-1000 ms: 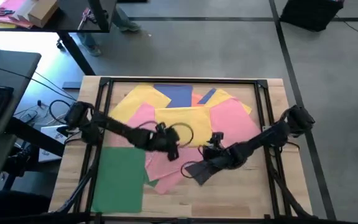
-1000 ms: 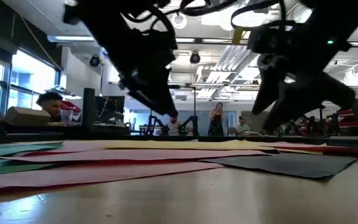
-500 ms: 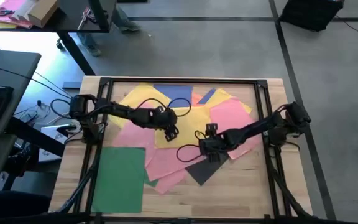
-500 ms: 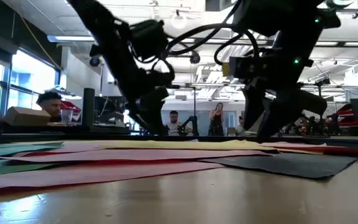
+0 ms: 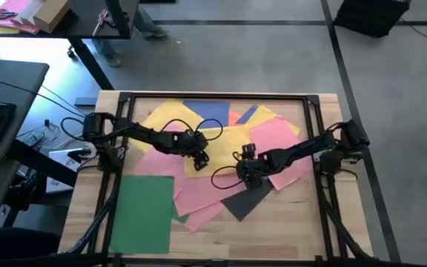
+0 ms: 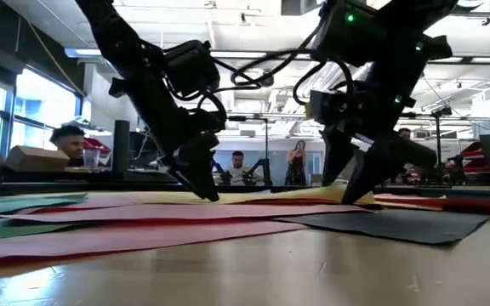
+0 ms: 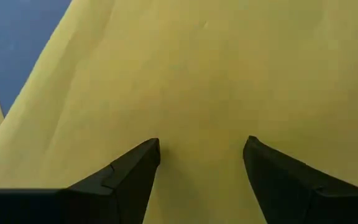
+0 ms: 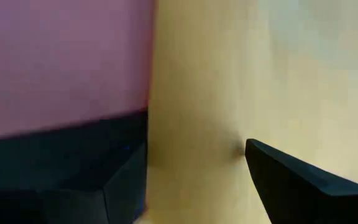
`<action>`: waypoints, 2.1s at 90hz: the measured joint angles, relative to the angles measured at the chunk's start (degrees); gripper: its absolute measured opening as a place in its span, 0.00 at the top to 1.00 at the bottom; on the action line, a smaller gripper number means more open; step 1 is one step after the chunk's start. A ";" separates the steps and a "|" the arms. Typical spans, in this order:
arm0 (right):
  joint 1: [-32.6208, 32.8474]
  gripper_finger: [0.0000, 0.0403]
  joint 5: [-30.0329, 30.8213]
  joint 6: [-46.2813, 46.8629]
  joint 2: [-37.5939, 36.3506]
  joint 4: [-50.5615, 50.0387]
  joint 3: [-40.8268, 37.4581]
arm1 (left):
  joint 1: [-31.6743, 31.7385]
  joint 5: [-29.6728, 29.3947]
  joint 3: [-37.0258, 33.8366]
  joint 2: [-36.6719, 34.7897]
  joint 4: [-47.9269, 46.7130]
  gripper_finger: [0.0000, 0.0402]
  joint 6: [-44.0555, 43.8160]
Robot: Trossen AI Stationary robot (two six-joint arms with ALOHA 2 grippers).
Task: Organize paper
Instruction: Move the yellow paper to the bottom right of the table
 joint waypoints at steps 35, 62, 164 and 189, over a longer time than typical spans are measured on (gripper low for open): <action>-0.44 0.36 6.33 -4.81 0.00 10.61 0.00 | 0.00 0.11 -0.11 0.04 1.31 0.45 0.11; -1.17 0.36 12.77 1.29 -0.02 13.88 2.43 | 0.00 0.11 -0.11 0.06 1.47 0.45 0.07; 6.92 1.00 -13.23 62.90 -2.71 -63.39 22.24 | -14.01 -18.51 -0.11 -26.46 6.25 0.45 10.08; 19.44 1.00 -31.15 90.47 -2.71 -52.61 14.02 | -14.28 -20.48 -0.11 -26.47 5.83 0.45 9.66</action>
